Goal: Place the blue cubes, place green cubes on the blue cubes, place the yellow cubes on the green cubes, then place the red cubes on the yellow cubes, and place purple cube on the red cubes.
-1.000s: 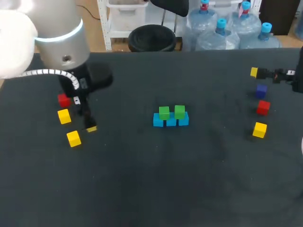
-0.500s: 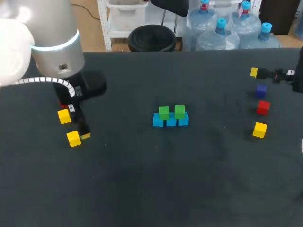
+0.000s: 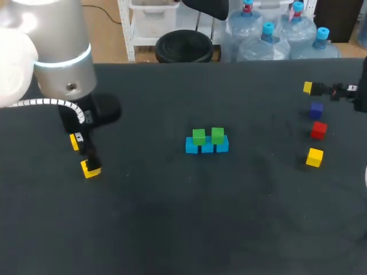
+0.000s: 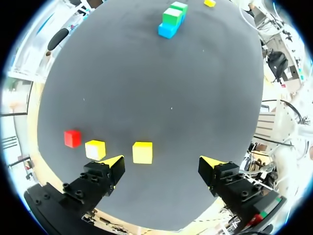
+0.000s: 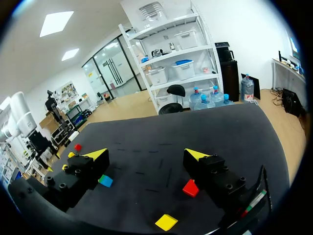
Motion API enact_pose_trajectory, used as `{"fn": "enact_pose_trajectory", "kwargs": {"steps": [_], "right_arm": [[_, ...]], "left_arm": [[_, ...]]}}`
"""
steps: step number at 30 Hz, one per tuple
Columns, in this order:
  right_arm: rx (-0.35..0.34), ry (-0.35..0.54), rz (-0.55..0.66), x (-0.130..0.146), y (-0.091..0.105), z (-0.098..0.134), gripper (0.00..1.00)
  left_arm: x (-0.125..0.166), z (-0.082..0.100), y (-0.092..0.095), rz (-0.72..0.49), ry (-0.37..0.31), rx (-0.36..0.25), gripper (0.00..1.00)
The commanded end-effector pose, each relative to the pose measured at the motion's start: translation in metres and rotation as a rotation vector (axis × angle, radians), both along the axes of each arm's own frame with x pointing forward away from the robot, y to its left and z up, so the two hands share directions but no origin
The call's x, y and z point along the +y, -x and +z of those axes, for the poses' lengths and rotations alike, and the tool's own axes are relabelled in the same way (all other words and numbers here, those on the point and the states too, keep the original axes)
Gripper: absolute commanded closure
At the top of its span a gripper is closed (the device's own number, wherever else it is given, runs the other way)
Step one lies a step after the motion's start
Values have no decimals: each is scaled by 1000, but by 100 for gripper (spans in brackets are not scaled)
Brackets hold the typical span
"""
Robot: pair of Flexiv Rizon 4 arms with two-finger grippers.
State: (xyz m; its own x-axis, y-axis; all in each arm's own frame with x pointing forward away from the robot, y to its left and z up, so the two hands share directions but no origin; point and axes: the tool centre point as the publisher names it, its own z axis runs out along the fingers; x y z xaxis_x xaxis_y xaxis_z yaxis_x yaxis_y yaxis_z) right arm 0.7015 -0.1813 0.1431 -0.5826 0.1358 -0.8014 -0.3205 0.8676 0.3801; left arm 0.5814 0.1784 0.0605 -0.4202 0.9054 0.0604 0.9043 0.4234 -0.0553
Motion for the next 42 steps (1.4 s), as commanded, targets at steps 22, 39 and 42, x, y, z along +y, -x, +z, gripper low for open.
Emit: {"fn": "enact_pose_trajectory", "kwargs": {"steps": [22,39,42], "right_arm": [[1,-1,2,-1,0,1,0],[1,-1,2,-1,0,1,0],[1,-1,2,-1,0,1,0]], "left_arm": [[-2,-30,17,40,-79,-3,0],[0,-30,5,115,-117,32,0],[-1,-27,3,100,-118,30,0]]}}
